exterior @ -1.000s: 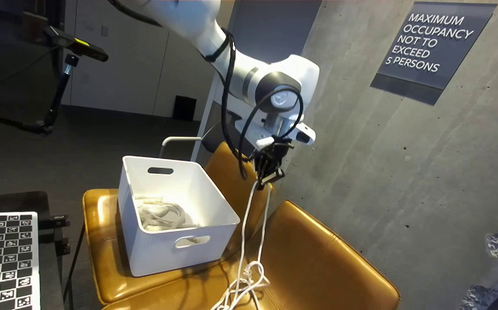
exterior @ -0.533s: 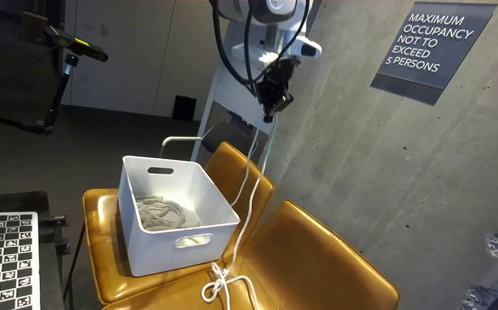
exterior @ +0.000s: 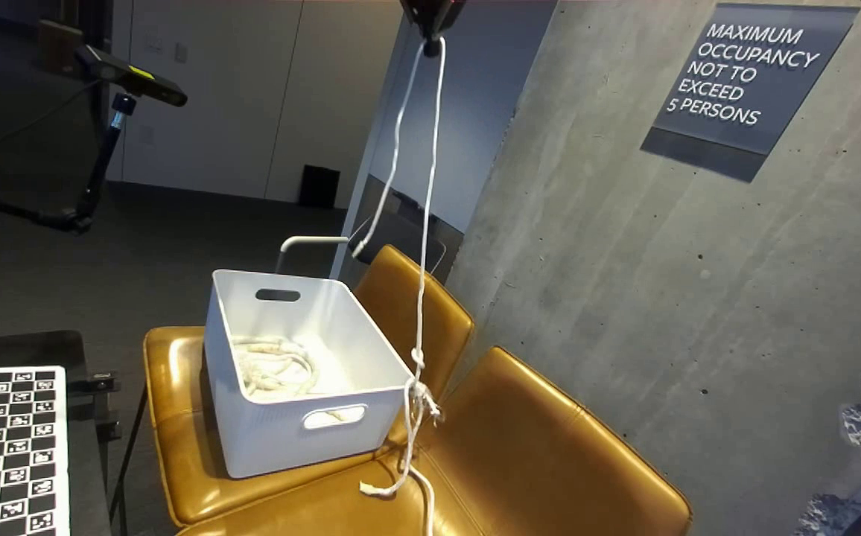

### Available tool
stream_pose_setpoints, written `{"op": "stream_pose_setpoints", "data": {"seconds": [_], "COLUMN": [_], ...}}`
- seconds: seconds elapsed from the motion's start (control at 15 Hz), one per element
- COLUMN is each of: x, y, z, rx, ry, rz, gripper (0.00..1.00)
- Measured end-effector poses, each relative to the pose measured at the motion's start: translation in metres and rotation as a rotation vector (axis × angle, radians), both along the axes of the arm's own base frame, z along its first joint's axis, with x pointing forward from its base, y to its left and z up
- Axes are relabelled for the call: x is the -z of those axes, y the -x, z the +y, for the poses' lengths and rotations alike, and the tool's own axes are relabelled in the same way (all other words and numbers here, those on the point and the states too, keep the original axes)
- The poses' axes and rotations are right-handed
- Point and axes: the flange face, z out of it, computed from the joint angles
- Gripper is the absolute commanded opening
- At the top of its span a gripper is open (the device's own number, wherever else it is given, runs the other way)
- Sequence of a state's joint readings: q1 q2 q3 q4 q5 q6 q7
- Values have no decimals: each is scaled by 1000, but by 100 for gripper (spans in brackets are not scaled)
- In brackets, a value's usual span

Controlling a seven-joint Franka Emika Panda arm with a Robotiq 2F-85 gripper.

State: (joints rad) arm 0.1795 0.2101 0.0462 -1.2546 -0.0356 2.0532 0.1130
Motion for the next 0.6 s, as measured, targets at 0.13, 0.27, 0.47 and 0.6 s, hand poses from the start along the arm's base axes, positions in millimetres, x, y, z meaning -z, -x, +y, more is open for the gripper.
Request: {"op": "stream_pose_setpoints", "data": {"seconds": [0.13,0.27,0.47,0.6], "x": [-36,-67,-96,-100], "y": [25,50,81,87], "z": [39,77,121,140], "rx": [-29,-48,-68,-77], "ry": [0,5,14,26], "rz": [-42,-69,-90,-93], "gripper": [1,1,1,1]}}
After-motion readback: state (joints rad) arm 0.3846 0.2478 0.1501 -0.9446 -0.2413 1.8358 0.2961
